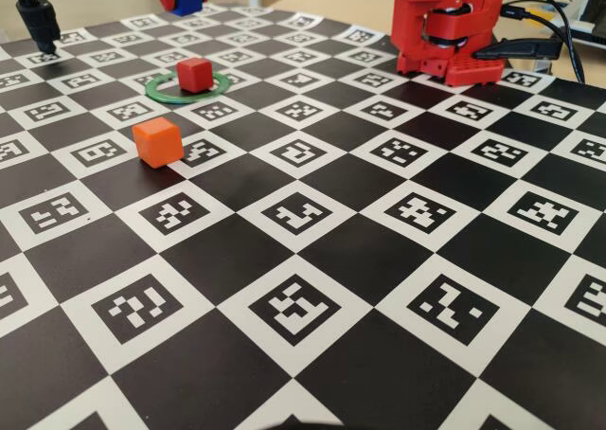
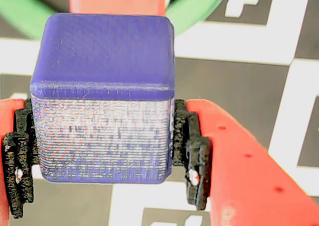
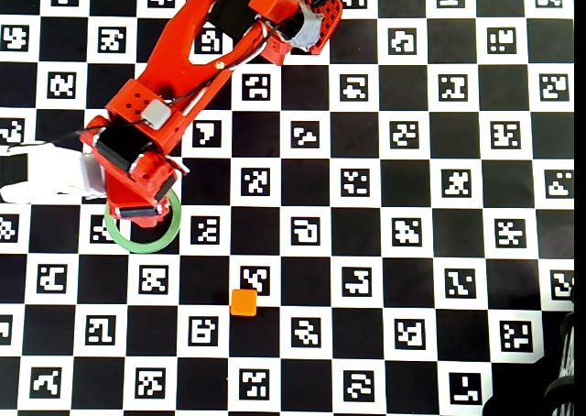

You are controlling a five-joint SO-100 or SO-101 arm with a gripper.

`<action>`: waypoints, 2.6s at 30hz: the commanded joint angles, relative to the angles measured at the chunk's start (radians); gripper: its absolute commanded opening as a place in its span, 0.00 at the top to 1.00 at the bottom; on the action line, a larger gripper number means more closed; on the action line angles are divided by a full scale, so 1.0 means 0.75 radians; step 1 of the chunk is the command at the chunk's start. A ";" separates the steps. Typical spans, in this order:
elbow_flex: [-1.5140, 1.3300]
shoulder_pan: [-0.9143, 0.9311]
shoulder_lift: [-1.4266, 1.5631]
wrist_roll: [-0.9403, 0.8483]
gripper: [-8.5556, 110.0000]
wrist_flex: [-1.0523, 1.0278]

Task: Grab the red cube then put it in the green circle then put the blue cube on top and finally the orange cube on top

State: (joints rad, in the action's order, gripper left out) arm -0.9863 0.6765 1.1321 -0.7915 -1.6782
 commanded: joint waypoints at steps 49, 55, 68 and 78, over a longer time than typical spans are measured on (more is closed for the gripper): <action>-0.323 0.029 0.231 0.027 0.88 0.337; -0.378 0.035 0.260 0.033 0.88 0.360; -0.456 0.016 0.282 0.057 0.88 0.436; -0.458 -0.014 0.282 0.084 0.88 0.444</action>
State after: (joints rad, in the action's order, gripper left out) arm -1.3407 0.6826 1.1858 -0.7363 -1.3560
